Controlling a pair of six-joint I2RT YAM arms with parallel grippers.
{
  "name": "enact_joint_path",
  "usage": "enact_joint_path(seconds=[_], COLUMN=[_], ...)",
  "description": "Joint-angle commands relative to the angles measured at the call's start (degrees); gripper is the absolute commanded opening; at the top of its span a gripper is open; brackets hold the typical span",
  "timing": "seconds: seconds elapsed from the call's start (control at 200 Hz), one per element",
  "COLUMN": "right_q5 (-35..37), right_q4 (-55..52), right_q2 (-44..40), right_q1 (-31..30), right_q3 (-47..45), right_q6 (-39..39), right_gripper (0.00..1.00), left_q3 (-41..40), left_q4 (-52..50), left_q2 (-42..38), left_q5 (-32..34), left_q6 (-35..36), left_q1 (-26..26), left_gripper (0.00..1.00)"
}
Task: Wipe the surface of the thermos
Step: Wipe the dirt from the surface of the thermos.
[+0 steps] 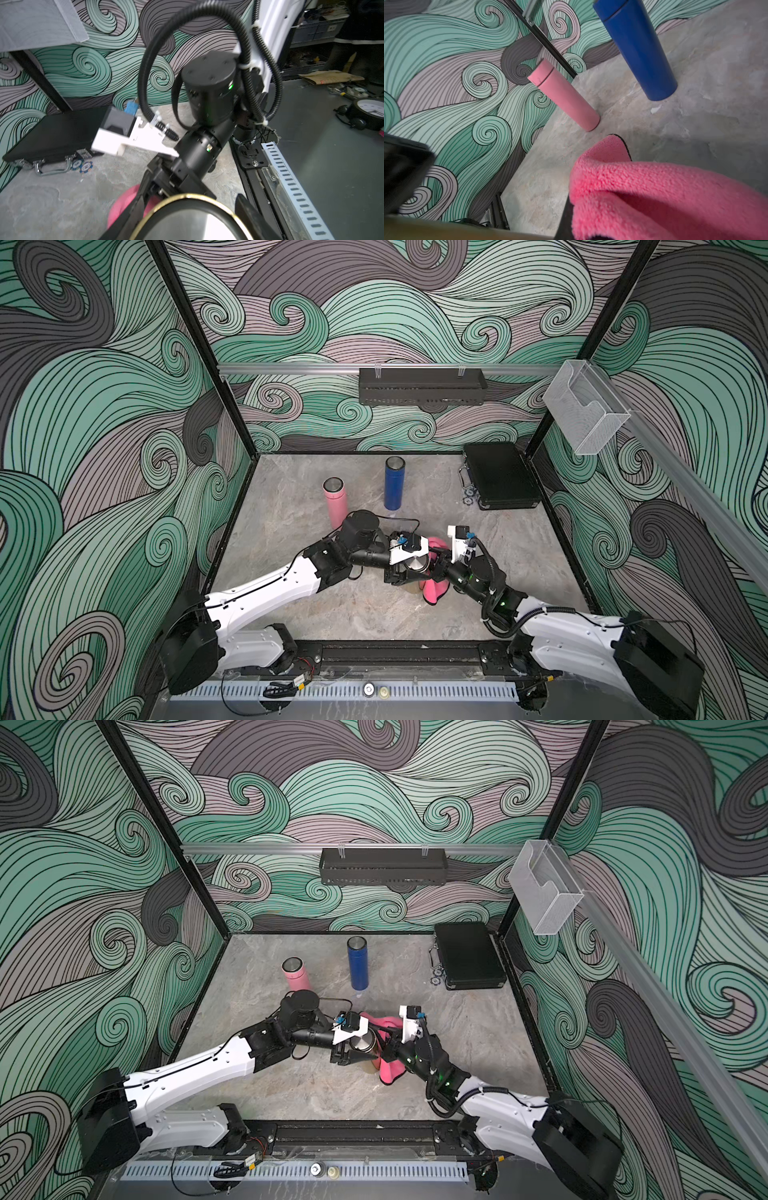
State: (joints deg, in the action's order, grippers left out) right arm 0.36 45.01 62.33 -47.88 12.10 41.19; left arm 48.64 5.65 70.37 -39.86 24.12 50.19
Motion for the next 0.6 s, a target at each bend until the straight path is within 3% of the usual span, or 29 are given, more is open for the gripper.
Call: enact_joint_path(seconds=[0.0,0.165,0.31,0.595], right_q5=[-3.89,-8.61,-9.79,-11.49], right_q4=[5.05,-4.07,-7.57,-1.7], right_q2=[1.07,-5.25,-9.57,-0.97], right_q1=[0.2,-0.37,-0.33,0.37], right_q3=[0.75,7.13,8.13,4.39], right_q6=[0.87,-3.04,-3.92,-2.67], right_gripper=[0.0,0.0,0.0,0.0], left_q3=[3.63,8.6,9.55,12.9], left_q4=[-0.2,-12.72,-16.14,-23.33], left_q2=[1.48,4.05,4.95,7.02], left_q5=[-8.64,-15.49,-17.66,-20.0], left_q6=[7.13,17.73,22.37,31.27], left_q1=[0.08,0.07,-0.14,-0.18], left_gripper=[0.0,0.0,0.0,0.0])
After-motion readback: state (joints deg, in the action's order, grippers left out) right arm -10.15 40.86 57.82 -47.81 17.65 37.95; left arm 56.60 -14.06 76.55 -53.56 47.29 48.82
